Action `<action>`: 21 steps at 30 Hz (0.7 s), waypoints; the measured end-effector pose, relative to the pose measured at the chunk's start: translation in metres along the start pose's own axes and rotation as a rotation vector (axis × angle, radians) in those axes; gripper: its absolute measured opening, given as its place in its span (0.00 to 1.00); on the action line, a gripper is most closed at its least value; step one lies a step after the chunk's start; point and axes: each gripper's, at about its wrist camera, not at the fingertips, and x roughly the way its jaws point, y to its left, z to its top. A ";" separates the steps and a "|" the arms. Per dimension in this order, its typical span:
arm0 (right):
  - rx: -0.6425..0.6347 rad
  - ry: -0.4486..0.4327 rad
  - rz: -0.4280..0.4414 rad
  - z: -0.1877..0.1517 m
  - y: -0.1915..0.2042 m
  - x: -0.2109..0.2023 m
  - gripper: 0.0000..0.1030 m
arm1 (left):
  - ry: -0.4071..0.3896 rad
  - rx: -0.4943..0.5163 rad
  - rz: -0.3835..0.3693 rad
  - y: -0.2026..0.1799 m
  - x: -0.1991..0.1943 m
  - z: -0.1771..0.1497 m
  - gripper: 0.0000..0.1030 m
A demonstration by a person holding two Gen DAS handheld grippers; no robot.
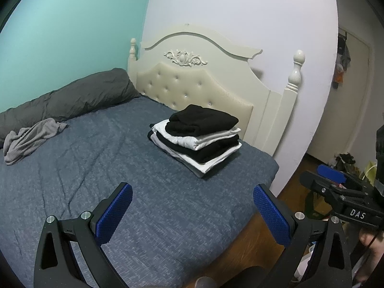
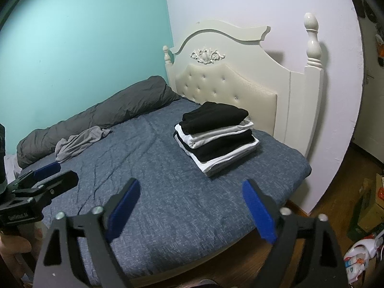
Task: Fold clothes
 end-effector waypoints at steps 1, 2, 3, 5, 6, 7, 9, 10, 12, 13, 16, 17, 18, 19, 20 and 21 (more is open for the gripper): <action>0.000 0.001 0.001 -0.001 0.000 0.000 0.90 | -0.001 0.000 0.000 0.000 -0.001 -0.001 1.00; 0.000 0.004 0.002 -0.001 0.001 0.001 0.90 | -0.001 0.000 0.000 0.000 -0.001 -0.001 1.00; 0.000 0.007 0.004 -0.002 0.001 0.001 0.90 | -0.001 0.001 0.001 0.000 -0.001 -0.002 1.00; 0.000 0.009 0.004 -0.003 0.002 0.002 0.90 | 0.001 0.001 0.002 0.001 -0.001 -0.004 1.00; 0.000 0.010 0.004 -0.004 0.002 0.002 0.90 | 0.001 -0.002 -0.001 0.001 -0.002 -0.004 1.00; 0.000 0.011 0.003 -0.004 0.002 0.002 0.90 | 0.001 -0.005 -0.003 0.002 -0.002 -0.005 1.00; -0.001 0.013 0.003 -0.005 0.003 0.003 0.91 | 0.000 -0.010 -0.006 0.003 -0.002 -0.006 1.00; -0.001 0.014 0.003 -0.005 0.003 0.004 0.91 | 0.000 -0.013 -0.008 0.004 -0.002 -0.006 1.00; -0.003 0.014 0.003 -0.006 0.004 0.004 0.91 | 0.001 -0.014 -0.009 0.005 -0.003 -0.006 1.00; -0.004 0.013 0.002 -0.006 0.004 0.004 0.91 | 0.001 -0.013 -0.008 0.005 -0.003 -0.007 1.00; -0.004 0.014 0.002 -0.007 0.005 0.004 0.91 | 0.003 -0.012 -0.008 0.005 -0.004 -0.007 1.00; -0.004 0.015 0.002 -0.007 0.005 0.004 0.91 | 0.004 -0.010 -0.006 0.005 -0.004 -0.008 1.00; -0.004 0.016 0.002 -0.008 0.005 0.004 0.91 | 0.004 -0.009 -0.005 0.005 -0.004 -0.008 1.00; -0.004 0.016 0.002 -0.008 0.005 0.004 0.91 | 0.008 -0.010 -0.011 0.006 -0.004 -0.009 1.00; -0.005 0.016 0.002 -0.009 0.005 0.004 0.91 | 0.011 -0.011 -0.016 0.006 -0.004 -0.009 1.00; -0.005 0.016 0.002 -0.009 0.006 0.004 0.91 | 0.016 -0.012 -0.020 0.006 -0.003 -0.009 1.00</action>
